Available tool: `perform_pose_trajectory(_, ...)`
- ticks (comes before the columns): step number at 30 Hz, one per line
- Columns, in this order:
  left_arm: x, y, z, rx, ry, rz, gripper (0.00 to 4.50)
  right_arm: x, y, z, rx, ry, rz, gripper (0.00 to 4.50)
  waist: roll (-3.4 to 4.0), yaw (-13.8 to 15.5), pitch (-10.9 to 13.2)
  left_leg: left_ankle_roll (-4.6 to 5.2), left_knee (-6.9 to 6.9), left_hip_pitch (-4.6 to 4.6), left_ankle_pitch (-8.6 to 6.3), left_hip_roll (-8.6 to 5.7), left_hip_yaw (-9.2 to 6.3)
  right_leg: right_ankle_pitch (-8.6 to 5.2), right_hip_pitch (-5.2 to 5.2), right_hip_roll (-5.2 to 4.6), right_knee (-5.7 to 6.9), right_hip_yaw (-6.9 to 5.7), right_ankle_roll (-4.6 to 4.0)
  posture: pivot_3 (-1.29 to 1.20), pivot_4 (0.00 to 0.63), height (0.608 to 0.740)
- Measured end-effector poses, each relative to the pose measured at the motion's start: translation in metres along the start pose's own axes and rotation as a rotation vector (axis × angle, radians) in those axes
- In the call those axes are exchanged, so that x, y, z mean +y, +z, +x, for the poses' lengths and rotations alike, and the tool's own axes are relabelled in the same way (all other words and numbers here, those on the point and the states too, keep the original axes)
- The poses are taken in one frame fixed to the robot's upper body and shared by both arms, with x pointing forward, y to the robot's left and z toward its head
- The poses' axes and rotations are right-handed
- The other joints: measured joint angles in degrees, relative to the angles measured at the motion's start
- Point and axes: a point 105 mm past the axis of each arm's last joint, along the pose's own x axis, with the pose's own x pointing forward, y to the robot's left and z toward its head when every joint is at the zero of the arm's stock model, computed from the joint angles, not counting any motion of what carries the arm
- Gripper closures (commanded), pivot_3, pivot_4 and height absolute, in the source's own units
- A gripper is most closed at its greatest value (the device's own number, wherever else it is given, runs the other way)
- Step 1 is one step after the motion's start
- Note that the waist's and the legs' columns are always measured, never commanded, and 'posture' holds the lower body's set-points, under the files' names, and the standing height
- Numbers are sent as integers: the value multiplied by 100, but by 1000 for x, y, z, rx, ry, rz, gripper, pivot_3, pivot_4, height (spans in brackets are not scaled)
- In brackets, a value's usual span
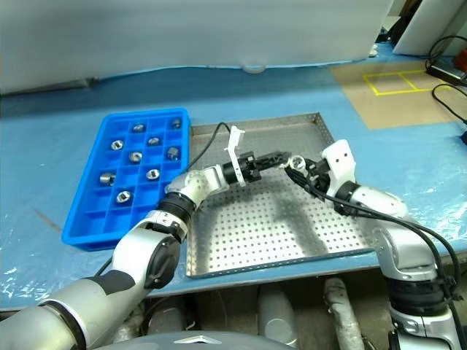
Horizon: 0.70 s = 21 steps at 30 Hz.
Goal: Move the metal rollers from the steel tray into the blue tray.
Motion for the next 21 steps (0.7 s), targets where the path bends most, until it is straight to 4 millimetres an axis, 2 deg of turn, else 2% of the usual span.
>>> perform_pose_trajectory(7,-15,47,-10,-207,-6,-91,2969,-1,37,25,-158,55,-16,2892,-1,300,2,13,1,-7,13,4,1,1,-26,3,30,3,-3,-275,150,740)
perform_pose_trajectory(13,-31,77,-32,-371,-22,-164,2969,12,62,49,-257,185,16,2892,-2,722,4,9,1,-7,17,7,2,4,-27,6,34,2,-7,-159,150,740)
perform_pose_trajectory(17,-41,87,-51,-452,-37,-197,2969,25,74,60,-300,269,26,2892,-5,998,6,5,0,-11,19,7,1,4,-26,6,34,-2,-8,-95,150,740)
perform_pose_trajectory(21,-47,87,-74,-518,-16,-189,2969,45,71,69,-293,376,33,2892,-18,1157,13,-2,0,-12,20,7,-2,5,-23,6,34,-5,-8,-13,150,740)
